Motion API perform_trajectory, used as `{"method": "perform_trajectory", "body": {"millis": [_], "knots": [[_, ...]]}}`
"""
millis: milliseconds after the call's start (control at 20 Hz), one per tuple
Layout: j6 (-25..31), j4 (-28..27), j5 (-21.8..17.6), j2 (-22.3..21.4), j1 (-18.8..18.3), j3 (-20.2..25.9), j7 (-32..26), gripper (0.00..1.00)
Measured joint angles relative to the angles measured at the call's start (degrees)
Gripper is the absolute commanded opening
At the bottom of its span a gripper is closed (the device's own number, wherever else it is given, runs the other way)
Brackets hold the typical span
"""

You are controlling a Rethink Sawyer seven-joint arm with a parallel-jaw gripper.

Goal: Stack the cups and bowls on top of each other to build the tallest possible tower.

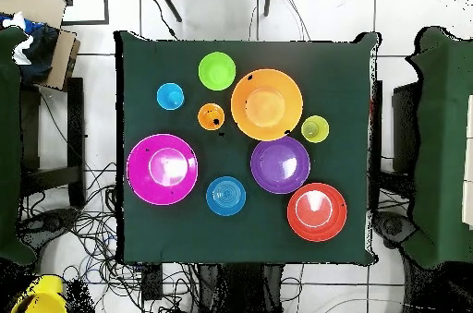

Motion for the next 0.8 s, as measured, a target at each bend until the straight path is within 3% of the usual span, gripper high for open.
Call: {"method": "perform_trajectory", "body": {"millis": [300,800], "knots": [[-14.6,7.5,0.0,1.4,-6.5,5.0,-5.0,0.00],[-27.8,15.9,-0.2,4.9,-15.2,14.6,-6.3,0.00]]}}
